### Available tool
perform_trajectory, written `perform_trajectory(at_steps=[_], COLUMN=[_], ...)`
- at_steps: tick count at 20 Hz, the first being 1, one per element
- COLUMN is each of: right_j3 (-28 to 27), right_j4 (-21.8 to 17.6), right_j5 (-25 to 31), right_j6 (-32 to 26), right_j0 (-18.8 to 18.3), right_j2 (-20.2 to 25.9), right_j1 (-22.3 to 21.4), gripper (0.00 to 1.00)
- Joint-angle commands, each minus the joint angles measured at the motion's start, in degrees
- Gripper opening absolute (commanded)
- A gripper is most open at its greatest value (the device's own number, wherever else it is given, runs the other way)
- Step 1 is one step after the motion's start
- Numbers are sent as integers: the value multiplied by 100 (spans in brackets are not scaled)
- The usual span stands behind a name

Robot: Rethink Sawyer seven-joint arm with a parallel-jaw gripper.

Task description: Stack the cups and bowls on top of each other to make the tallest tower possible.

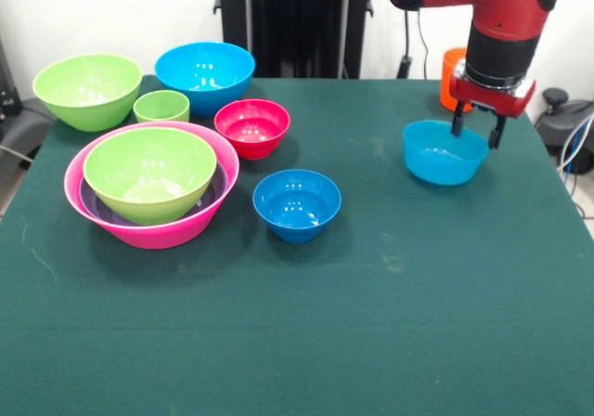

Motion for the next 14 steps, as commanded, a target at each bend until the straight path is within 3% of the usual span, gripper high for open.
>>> perform_trajectory(at_steps=[1,2,7,14], right_j3=[-314,-314,-498,-254], right_j4=[3,-31,1,-63], right_j5=[-273,-304,-192,13], right_j6=[445,412,691,438], right_j0=[48,42,517,394], right_j2=[154,157,-397,-409], right_j1=[99,97,110,-144], gripper=[100,0,0,0])
